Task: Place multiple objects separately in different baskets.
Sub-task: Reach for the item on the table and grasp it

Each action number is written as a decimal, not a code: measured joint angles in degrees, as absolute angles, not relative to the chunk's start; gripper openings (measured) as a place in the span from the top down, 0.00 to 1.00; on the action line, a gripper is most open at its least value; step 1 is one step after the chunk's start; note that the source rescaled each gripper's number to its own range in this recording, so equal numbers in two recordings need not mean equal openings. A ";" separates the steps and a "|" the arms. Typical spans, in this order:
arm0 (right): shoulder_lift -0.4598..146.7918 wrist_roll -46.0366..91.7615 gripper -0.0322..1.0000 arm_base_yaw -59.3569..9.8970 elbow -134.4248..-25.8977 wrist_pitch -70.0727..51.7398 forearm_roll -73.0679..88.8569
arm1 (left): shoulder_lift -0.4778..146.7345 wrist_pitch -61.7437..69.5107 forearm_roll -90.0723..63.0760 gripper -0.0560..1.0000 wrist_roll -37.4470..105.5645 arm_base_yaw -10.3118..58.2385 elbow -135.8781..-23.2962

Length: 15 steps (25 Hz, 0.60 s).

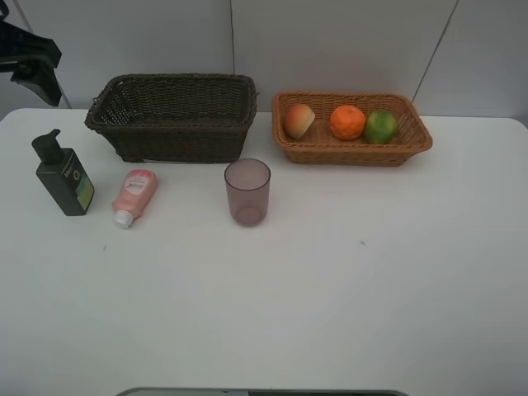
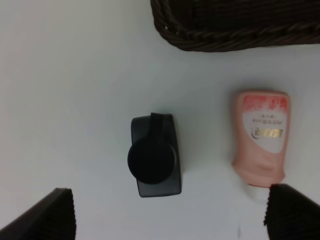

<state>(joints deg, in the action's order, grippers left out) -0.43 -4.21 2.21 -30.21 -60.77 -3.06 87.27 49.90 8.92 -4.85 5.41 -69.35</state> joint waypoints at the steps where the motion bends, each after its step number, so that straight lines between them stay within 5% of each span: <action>1: -0.43 -4.21 0.16 2.21 -30.21 -60.77 -3.06 | 88.04 49.90 8.86 0.02 -4.85 4.80 -69.35; 15: -0.43 -4.21 0.16 2.21 -30.21 -60.77 -3.06 | 99.92 43.24 4.03 0.02 -2.90 0.75 -69.39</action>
<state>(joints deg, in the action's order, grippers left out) -0.43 -4.21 2.21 -30.21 -60.77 -3.06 99.92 43.24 4.03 -2.90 0.75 -69.39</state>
